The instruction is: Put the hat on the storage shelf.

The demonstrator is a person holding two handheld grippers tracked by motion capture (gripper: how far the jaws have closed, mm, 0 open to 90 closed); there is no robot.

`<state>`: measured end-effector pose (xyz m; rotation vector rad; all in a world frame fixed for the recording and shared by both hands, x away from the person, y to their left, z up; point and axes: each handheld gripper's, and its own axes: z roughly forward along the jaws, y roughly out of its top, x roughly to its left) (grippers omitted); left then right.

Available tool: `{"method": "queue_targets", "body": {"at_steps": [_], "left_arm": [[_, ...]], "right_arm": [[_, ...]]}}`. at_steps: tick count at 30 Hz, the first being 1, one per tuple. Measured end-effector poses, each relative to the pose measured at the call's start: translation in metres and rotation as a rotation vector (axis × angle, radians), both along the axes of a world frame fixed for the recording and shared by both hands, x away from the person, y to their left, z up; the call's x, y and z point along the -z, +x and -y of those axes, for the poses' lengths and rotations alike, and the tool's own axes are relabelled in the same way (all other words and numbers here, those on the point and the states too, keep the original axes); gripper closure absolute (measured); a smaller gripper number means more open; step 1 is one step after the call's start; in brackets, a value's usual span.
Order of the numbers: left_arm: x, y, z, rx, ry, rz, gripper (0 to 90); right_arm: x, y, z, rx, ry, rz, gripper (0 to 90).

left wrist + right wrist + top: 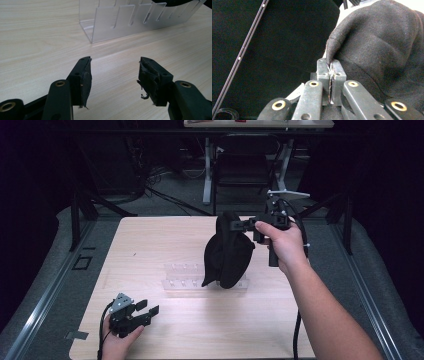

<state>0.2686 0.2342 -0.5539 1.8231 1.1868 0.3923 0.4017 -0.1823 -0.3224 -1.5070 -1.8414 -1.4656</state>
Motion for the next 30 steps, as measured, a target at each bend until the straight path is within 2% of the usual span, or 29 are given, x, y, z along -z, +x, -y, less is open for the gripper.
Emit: {"method": "queue_targets", "body": {"at_steps": [4, 5, 13, 22, 30], "left_arm": [[-0.005, 0.000, 0.003, 0.011, -0.001, 0.009, 45.9], [-0.007, 0.000, 0.005, 0.010, -0.006, 0.012, 46.4], [-0.023, 0.001, 0.016, 0.044, -0.020, 0.051, 46.8], [-0.036, 0.012, 0.036, 0.088, 0.000, 0.099, 46.9], [-0.051, 0.022, 0.059, 0.129, 0.015, 0.134, 46.7]], "right_arm": [[0.001, 0.000, -0.005, -0.006, 0.015, 0.003, 88.5], [0.003, -0.001, -0.010, -0.014, 0.033, -0.002, 88.4], [0.005, -0.001, -0.020, -0.034, 0.055, -0.002, 88.4], [0.006, 0.000, -0.025, -0.032, 0.066, -0.003, 88.3], [0.010, 0.000, -0.030, -0.037, 0.095, -0.015, 88.2]]}}
